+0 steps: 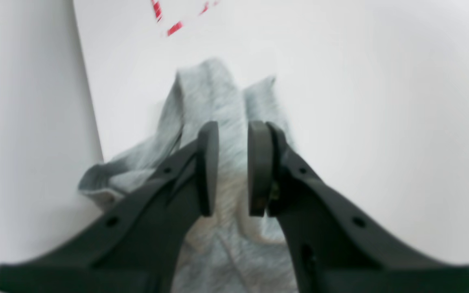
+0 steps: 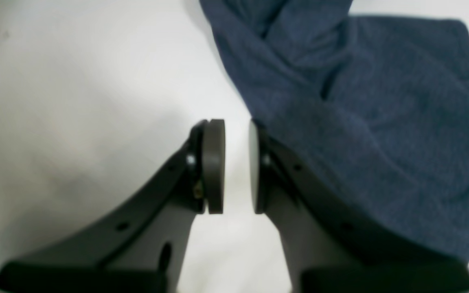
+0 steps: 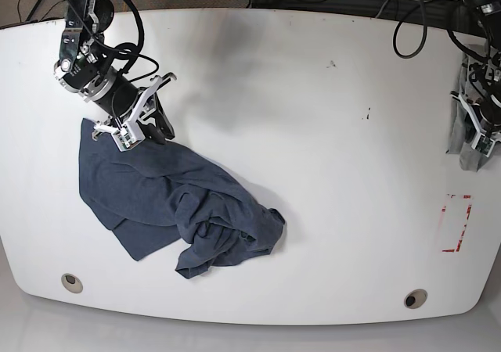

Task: Layout the t-shirt on the table in an organized manner, then fold the t-shirt properly
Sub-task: 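Release the grey shirt and raise the left gripper, then grasp the navy shirt with the right gripper and lift it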

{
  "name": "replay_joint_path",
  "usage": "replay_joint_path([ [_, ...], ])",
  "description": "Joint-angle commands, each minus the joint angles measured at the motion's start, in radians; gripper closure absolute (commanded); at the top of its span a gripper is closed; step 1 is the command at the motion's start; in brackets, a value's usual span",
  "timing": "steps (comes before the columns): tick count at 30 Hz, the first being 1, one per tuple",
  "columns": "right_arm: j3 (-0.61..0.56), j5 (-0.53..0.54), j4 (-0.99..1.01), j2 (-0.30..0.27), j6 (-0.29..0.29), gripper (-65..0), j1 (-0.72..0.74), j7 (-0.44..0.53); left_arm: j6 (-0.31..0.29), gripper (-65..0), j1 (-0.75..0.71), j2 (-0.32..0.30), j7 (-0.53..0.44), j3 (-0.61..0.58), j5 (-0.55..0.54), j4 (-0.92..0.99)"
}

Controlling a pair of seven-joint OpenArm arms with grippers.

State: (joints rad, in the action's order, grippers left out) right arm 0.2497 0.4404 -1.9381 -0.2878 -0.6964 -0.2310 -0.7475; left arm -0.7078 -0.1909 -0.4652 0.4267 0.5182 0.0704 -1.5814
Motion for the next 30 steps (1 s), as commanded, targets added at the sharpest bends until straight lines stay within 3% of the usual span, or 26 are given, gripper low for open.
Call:
replay_joint_path([
  [1,0.007,0.016,-0.022,-0.014,0.001,-10.0,0.012,0.019,0.01,-11.5,0.011,-0.005,-0.016,0.007,-0.005,-0.035],
  [9,0.009,0.016,-0.022,-0.015,0.001,-10.0,0.012,0.019,0.01,-11.5,0.046,0.049,-0.005,-0.037,-0.002,-0.061],
  [12,0.006,0.011,-0.022,-0.011,0.001,-10.1,0.018,0.019,0.01,-11.7,0.084,0.058,0.047,-0.071,-0.004,-0.061],
  [18,0.003,0.011,-0.021,-0.011,0.004,-12.0,0.065,0.019,0.01,-11.9,0.222,0.158,0.197,-0.128,-0.001,-0.061],
  [21,0.001,0.011,-0.019,-0.009,0.008,-19.3,0.094,0.019,0.01,-12.1,0.284,0.197,0.269,-0.146,0.001,-0.06],
  [27,-0.019,0.011,0.004,-0.008,0.016,-41.5,0.192,0.007,0.01,-12.1,0.385,0.271,0.344,-0.209,0.001,-0.057],
  [30,-0.053,0.011,0.036,-0.008,0.045,-47.9,0.262,-0.014,0.01,-12.1,0.403,0.314,0.364,-0.227,0.001,-0.058],
])
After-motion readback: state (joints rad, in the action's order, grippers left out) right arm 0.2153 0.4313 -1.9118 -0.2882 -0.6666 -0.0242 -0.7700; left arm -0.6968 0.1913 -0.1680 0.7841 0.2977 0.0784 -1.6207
